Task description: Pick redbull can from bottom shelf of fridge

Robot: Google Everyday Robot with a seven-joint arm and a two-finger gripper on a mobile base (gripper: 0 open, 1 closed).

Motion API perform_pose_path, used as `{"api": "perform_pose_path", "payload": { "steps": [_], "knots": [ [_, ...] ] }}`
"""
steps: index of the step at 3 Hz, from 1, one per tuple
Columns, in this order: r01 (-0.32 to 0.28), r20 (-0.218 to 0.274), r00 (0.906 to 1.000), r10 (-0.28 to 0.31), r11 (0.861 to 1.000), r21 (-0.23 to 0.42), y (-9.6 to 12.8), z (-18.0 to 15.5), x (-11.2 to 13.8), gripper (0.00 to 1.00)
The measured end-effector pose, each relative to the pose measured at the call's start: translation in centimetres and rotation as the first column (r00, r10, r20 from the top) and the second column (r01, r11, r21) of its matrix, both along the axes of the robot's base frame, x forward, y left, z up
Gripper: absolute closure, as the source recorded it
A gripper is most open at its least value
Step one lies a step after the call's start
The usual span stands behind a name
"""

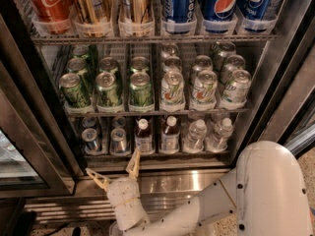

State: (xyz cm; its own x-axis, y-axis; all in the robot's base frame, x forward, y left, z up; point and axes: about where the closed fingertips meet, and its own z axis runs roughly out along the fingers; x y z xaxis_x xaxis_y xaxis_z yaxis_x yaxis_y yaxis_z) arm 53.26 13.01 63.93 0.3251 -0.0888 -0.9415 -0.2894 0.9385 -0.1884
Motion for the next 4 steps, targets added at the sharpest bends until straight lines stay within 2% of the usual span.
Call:
{"api": "perform_pose_path", "payload": {
  "steps": [1, 2, 3, 4],
  "knots": [
    [0.026, -0.075, 0.9969, -0.022, 0.998, 0.052, -0.40, -0.87, 0.34, 0.00],
    [0.033, -0.142, 0.9897, -0.020, 0.995, 0.092, -0.30, -1.34, 0.44, 0.00],
    [0.039, -0.188, 0.9820, -0.018, 0.993, 0.107, -0.21, -1.62, 0.56, 0.00],
    [0.036, -0.193, 0.9811, -0.013, 0.993, 0.112, 0.02, -1.12, 0.82, 0.00]
  ]
}}
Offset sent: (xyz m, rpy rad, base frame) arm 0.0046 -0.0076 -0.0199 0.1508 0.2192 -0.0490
